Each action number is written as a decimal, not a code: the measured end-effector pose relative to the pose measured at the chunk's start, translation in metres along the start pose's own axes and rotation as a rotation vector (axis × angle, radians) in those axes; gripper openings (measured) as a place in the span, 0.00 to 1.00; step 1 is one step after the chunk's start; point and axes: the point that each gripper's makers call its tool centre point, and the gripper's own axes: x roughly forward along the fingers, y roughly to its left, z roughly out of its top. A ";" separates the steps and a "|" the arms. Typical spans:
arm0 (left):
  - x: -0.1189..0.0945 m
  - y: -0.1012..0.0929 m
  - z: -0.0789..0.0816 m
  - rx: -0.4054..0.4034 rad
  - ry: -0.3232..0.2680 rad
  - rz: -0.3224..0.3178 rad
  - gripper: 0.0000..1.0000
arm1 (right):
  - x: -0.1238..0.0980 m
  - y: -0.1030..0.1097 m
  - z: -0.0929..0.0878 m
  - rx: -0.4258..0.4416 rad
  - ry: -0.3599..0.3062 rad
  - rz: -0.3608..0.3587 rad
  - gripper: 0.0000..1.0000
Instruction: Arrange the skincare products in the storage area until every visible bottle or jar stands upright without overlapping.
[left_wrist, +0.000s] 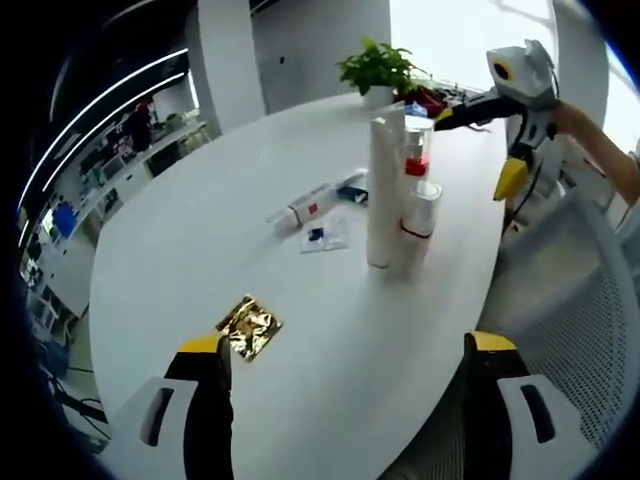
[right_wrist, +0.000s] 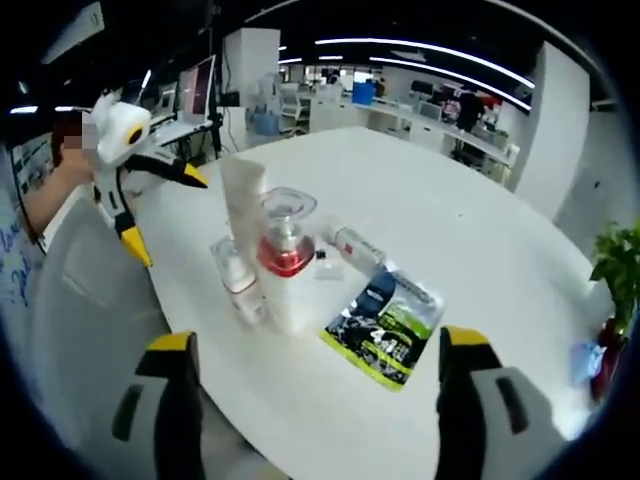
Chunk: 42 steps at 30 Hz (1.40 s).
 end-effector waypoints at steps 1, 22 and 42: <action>0.000 0.001 0.000 0.000 0.002 -0.002 0.94 | 0.000 -0.001 0.000 -0.002 0.003 0.002 1.00; 0.003 0.019 0.004 -0.009 0.008 0.015 0.97 | 0.024 -0.039 0.010 -0.120 0.081 0.033 1.00; 0.002 0.026 0.000 -0.038 0.002 0.027 0.97 | 0.076 -0.090 0.033 -0.302 0.149 0.032 1.00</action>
